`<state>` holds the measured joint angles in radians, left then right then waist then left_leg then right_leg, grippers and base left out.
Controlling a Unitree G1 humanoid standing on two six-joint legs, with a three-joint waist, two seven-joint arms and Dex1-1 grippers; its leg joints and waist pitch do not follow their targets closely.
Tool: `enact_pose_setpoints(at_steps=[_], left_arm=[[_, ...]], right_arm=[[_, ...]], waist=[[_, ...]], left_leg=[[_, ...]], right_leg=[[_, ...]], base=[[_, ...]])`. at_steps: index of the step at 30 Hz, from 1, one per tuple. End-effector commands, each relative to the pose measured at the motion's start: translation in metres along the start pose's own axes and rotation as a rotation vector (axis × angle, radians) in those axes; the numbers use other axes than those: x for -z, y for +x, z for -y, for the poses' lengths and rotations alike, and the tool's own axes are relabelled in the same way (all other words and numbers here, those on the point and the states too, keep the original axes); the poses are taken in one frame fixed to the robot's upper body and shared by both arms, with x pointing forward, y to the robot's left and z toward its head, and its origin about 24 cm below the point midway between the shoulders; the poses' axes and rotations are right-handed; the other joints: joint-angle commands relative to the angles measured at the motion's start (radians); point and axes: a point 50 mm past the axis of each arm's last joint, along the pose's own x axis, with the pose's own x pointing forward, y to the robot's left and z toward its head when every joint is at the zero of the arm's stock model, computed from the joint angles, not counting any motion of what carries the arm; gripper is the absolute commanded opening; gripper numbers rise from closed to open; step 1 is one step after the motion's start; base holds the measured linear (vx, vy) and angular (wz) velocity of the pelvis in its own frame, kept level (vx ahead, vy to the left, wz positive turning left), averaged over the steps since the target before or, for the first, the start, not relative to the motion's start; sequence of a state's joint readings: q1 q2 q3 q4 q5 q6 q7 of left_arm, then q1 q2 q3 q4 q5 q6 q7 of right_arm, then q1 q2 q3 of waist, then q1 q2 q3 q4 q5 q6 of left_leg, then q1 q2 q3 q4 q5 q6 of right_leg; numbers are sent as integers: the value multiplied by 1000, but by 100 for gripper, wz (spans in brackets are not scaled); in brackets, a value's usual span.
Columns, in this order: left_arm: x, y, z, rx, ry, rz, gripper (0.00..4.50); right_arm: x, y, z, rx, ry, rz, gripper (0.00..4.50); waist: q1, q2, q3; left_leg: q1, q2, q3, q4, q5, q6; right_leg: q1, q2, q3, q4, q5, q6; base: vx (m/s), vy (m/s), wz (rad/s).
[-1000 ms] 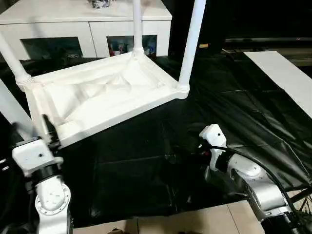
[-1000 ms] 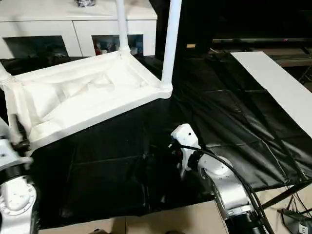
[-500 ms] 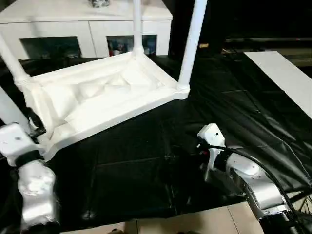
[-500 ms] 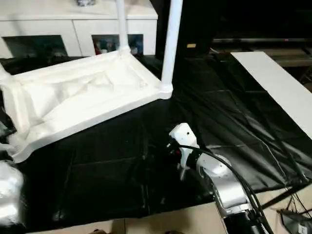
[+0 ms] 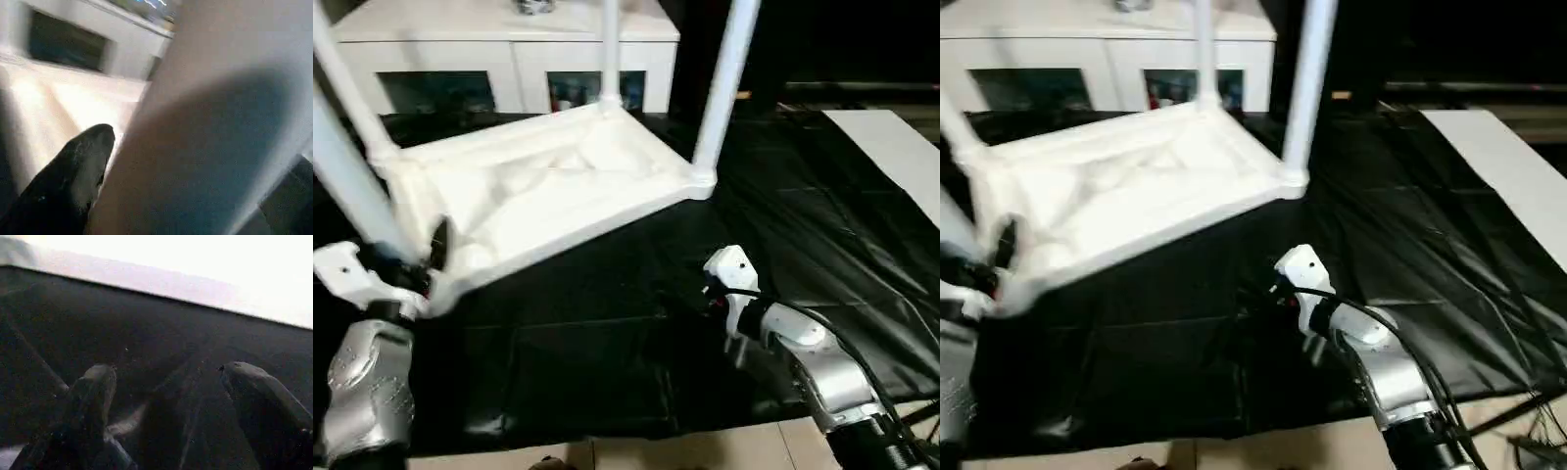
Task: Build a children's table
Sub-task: Rotate table base
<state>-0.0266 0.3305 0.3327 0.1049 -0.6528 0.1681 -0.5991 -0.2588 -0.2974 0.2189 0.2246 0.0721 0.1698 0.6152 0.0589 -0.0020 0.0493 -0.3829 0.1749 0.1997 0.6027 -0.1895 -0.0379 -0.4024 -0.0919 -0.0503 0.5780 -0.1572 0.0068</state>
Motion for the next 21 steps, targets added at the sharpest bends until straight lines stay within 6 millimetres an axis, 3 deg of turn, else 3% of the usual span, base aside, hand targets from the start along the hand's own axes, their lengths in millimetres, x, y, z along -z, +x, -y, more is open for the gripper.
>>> enact_pose_setpoints(at_steps=[1,3,4,5,6,8,9,11,13,16,20,21], left_arm=[[15,3,36,281,-96,-138,449],[19,-3,63,493,-113,-268,449],[19,-3,67,516,-111,-281,449],[20,-3,74,563,-107,-304,449],[17,3,87,624,-94,-313,449],[14,8,92,644,-83,-301,449],[10,16,99,663,-60,-280,449],[7,21,103,679,-44,-268,449],[2,30,107,686,-19,-248,449],[-1,32,107,693,-6,-247,449],[-3,32,107,694,-2,-245,449],[-3,32,107,694,-2,-246,449]], right_arm=[[3,4,6,39,-7,-52,383],[6,11,13,93,10,-89,383],[6,12,14,102,12,-94,383],[7,14,16,128,15,-106,383],[9,19,24,194,35,-131,383],[10,22,29,239,40,-146,383],[10,26,36,300,48,-162,383],[9,29,42,344,55,-170,383],[7,32,56,446,41,-204,383],[2,35,66,516,73,-208,383],[-4,41,70,530,134,-176,383],[-5,43,70,529,149,-167,383]], waist=[[-13,15,-50],[-15,14,-47],[-15,13,-48],[-19,17,-47],[-24,9,-47],[-27,13,-48],[-32,6,-51],[-37,5,-54],[-41,-3,-53],[-48,-3,-57],[-56,2,-62],[-57,3,-65]], left_leg=[[38,56,-29,-102,-451,-63],[43,53,-25,-103,-471,-65],[44,54,-27,-102,-472,-67],[37,53,-31,-106,-466,-70],[39,53,-28,-105,-461,-74],[38,50,-28,-103,-447,-78],[35,47,-25,-98,-410,-77],[32,44,-25,-93,-384,-72],[29,41,-23,-89,-373,-64],[23,38,-22,-81,-339,-54],[20,40,-21,-79,-303,-40],[20,41,-18,-76,-286,-31]], right_leg=[[8,-36,38,-60,-372,-161],[2,-32,42,-68,-396,-152],[2,-36,43,-65,-402,-152],[8,-35,42,-64,-408,-147],[7,-33,43,-65,-407,-140],[9,-34,44,-64,-396,-143],[13,-35,45,-62,-376,-144],[17,-38,45,-60,-374,-144],[19,-39,44,-62,-407,-134],[20,-37,45,-57,-408,-121],[22,-33,42,-47,-330,-153],[22,-31,42,-41,-284,-174]], base=[[0,0,0],[0,0,0],[0,0,0],[0,0,0],[0,0,0],[0,0,0],[0,0,0],[0,0,0],[0,0,0],[0,0,0],[0,0,0],[0,0,0]])
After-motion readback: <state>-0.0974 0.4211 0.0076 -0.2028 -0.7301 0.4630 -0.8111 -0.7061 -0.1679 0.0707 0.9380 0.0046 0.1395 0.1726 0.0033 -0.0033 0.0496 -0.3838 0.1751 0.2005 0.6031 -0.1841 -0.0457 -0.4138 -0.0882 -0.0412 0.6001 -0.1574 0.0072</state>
